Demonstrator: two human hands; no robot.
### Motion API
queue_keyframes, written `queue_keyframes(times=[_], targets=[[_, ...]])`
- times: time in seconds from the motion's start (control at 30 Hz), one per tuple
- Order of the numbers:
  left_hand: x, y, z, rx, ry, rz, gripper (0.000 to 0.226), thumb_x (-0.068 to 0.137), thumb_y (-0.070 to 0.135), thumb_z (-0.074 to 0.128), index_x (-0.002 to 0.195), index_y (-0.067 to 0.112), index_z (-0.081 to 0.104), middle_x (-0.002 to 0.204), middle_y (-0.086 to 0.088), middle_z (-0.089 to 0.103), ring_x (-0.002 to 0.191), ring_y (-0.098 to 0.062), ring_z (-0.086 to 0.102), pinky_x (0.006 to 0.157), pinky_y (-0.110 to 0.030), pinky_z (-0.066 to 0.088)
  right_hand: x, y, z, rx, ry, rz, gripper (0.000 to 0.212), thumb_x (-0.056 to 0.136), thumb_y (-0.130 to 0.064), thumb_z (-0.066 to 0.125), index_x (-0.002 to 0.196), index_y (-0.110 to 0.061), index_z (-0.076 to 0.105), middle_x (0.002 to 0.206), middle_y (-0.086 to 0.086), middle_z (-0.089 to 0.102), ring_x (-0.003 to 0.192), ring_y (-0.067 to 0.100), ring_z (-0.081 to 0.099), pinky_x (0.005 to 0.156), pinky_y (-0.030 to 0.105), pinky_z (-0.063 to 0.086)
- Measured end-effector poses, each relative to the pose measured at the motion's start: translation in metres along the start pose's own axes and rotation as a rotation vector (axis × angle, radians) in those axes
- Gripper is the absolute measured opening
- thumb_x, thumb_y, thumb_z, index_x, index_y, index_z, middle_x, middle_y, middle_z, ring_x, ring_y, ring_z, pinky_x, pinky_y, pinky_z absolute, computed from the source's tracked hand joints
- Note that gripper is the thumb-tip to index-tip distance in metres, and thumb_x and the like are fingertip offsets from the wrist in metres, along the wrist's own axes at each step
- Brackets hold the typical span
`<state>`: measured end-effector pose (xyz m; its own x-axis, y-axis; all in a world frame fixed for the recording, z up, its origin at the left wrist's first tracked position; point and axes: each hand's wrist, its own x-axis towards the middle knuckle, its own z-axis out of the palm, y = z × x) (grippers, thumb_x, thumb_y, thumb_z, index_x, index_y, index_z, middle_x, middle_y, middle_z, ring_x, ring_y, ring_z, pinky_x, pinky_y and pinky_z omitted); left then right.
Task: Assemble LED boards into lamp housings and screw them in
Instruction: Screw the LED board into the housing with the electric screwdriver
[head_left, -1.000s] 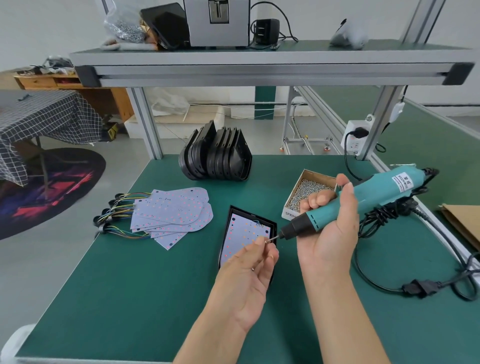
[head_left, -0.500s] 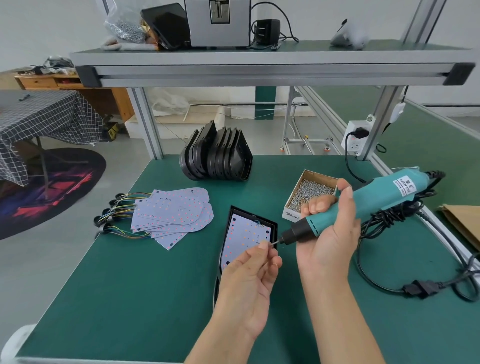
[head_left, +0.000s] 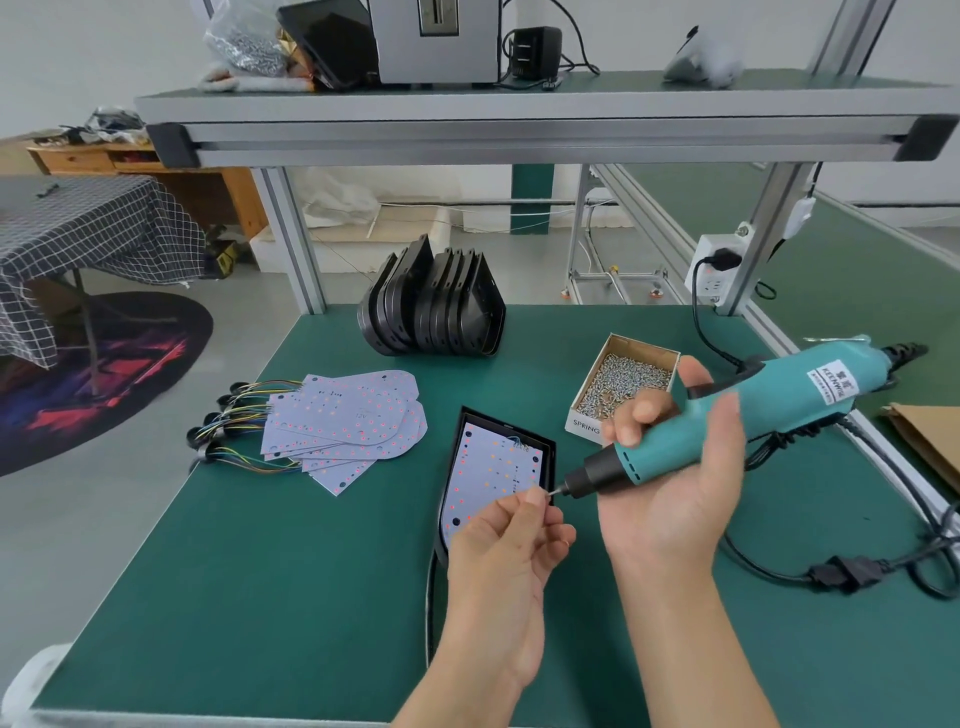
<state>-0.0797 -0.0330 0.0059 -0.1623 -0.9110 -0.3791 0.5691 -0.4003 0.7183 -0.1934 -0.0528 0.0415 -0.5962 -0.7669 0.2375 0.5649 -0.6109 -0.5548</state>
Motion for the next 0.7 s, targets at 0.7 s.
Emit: queue_keyframes(times=[0.7], targets=[[0.005,-0.01,0.003,0.028,0.029,0.022,0.015,0.098,0.011,0.066,0.086,0.003,0.069,0.074,-0.008,0.067,0.059,-0.015,0.062,0.059,-0.021,0.054,0.016,-0.002,-0.02,0.05,-0.029,0.079,0.014,0.103,-0.025,0.049,0.093,-0.023,0.059,0.055,-0.009,0.041,0.046,0.01,0.035,0.059,0.026,0.042]])
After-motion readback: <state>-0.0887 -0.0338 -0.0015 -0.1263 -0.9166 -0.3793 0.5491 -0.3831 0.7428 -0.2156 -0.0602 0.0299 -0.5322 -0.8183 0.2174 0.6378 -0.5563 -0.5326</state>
